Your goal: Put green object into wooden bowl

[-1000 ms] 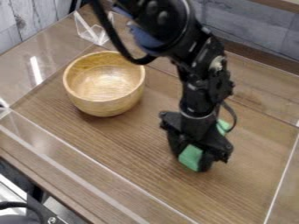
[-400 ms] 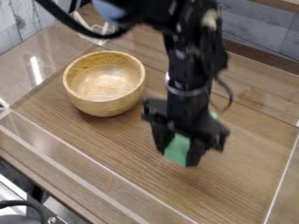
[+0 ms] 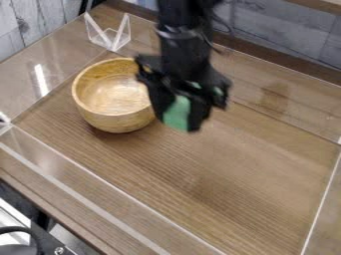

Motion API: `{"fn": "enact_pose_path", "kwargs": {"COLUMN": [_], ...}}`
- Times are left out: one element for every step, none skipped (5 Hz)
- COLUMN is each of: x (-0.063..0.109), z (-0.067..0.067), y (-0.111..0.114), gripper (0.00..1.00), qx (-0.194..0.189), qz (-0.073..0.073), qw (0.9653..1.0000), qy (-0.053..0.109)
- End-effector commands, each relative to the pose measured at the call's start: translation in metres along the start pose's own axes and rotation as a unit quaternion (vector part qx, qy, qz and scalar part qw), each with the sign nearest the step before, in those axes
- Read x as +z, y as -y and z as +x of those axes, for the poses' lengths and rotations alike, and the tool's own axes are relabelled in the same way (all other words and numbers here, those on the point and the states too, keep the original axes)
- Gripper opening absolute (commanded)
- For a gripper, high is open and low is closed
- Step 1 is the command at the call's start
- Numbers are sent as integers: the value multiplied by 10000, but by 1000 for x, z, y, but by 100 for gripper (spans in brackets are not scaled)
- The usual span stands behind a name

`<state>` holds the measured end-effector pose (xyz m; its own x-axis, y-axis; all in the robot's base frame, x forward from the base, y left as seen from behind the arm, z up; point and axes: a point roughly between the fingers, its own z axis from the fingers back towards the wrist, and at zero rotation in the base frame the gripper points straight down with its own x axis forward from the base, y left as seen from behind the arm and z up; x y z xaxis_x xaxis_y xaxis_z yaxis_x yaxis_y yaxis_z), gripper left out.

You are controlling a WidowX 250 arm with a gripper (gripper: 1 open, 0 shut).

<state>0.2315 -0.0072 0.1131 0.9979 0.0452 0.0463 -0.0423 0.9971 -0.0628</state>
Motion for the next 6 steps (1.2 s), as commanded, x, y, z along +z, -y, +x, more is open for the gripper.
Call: {"fn": "enact_pose_path", "kwargs": {"x": [20, 16, 9, 5, 2, -4], "z": [16, 18, 19, 27, 32, 38], "y": [-32, -71, -100, -111, -118, -123], "gripper": [0, 0, 0, 0, 0, 0], "qx": [87, 452, 701, 873, 1023, 968], "qz": [83, 178, 248, 305, 343, 360], "qw": [9992, 9979, 9963, 9948, 9933, 9938], "qy": [375, 417, 431, 431, 424, 414]}}
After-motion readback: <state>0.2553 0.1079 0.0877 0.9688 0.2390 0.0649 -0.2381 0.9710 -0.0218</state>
